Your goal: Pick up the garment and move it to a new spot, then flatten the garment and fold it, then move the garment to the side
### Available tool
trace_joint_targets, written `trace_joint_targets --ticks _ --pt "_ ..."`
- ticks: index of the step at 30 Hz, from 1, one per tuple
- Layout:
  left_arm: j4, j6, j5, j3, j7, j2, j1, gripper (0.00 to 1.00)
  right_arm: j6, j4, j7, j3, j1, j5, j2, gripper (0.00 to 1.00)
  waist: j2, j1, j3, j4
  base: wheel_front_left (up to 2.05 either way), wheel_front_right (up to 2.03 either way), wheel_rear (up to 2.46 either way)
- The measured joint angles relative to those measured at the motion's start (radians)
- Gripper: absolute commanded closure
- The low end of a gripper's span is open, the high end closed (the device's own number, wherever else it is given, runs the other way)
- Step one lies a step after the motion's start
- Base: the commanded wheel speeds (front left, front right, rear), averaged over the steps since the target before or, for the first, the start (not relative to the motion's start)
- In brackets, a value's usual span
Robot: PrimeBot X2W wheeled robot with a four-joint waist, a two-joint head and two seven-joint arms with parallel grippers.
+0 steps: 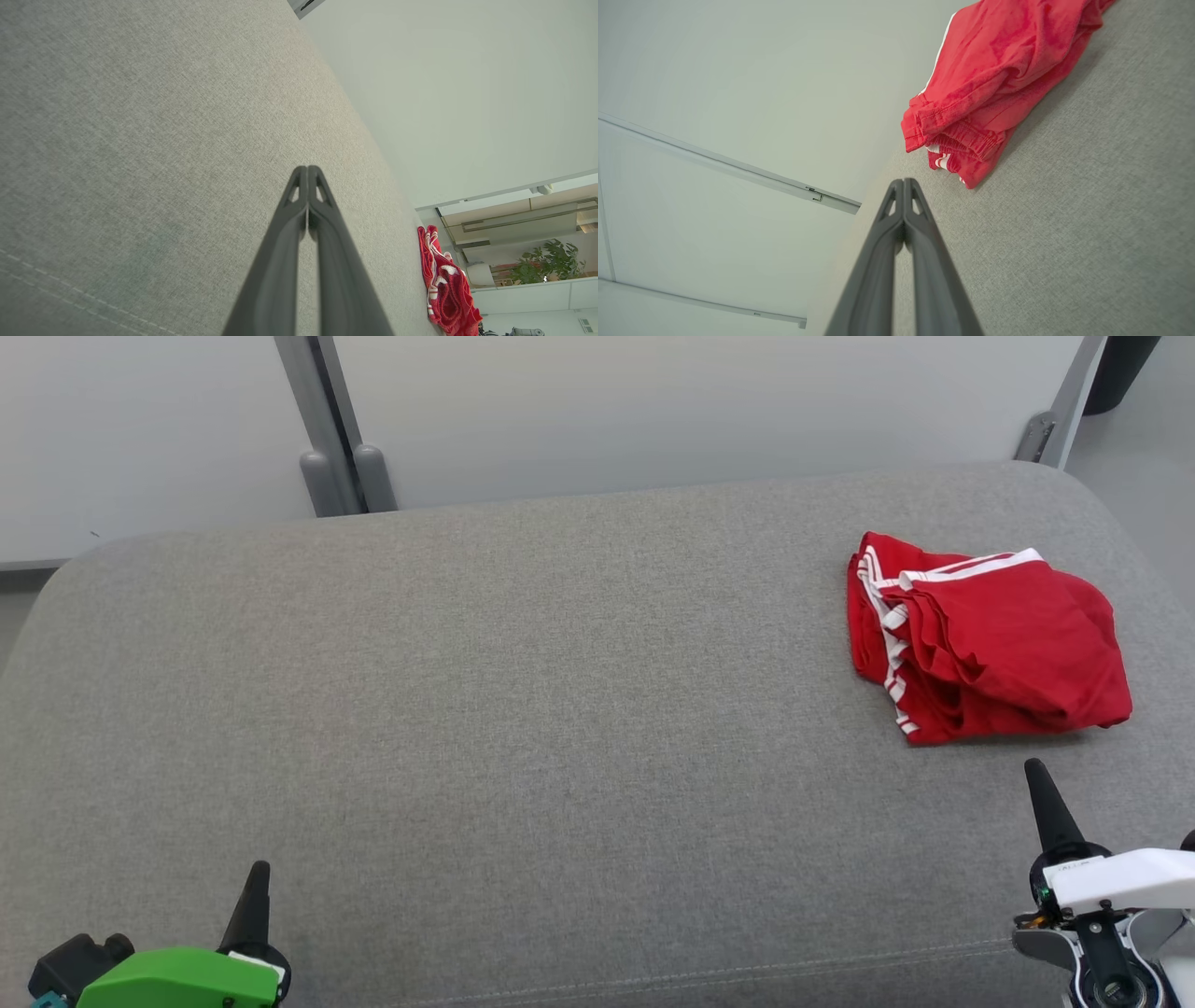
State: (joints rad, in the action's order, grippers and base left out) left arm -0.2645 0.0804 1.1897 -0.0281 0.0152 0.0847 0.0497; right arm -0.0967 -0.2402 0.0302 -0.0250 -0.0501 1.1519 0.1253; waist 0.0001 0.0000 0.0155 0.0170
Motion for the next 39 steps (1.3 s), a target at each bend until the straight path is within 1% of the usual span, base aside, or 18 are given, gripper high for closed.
trace_joint_targets --ticks 9,13,22,25,30,36,39 --pt "-0.005 0.008 0.105 0.027 -0.025 -0.009 -0.024 1.00 -0.008 -0.009 -0.030 -0.023 0.026 0.107 -0.021 1.00 0.0000 0.0000 -0.004 -0.004 0.00 0.00 0.00" --pt "-0.007 0.012 0.128 0.035 -0.039 -0.012 -0.034 1.00 -0.008 -0.012 -0.042 -0.031 0.032 0.146 -0.027 1.00 0.0000 0.0000 -0.006 -0.006 0.00 0.00 0.00" --pt "-0.009 0.022 0.233 0.062 -0.069 -0.026 -0.057 1.00 -0.009 -0.023 -0.073 -0.056 0.057 0.256 -0.046 1.00 0.0000 0.0000 -0.010 -0.010 0.00 0.00 0.00" --pt "-0.011 0.026 0.256 0.067 -0.079 -0.032 -0.067 1.00 -0.017 -0.025 -0.083 -0.063 0.067 0.288 -0.053 1.00 0.0000 0.0000 -0.012 -0.011 0.00 0.00 0.00" --pt "-0.012 0.030 0.310 0.085 -0.095 -0.036 -0.077 1.00 -0.017 -0.030 -0.102 -0.076 0.081 0.349 -0.063 1.00 0.0000 0.0000 -0.014 -0.013 0.00 0.00 0.00" --pt "-0.013 0.039 0.387 0.103 -0.123 -0.042 -0.103 1.00 -0.018 -0.035 -0.122 -0.096 0.102 0.438 -0.077 1.00 0.0000 0.0000 -0.018 -0.017 0.00 0.00 0.00" --pt "-0.013 0.042 0.411 0.108 -0.126 -0.044 -0.108 1.00 -0.021 -0.036 -0.129 -0.098 0.106 0.453 -0.081 1.00 0.0000 0.0000 -0.018 -0.017 0.00 0.00 0.00"
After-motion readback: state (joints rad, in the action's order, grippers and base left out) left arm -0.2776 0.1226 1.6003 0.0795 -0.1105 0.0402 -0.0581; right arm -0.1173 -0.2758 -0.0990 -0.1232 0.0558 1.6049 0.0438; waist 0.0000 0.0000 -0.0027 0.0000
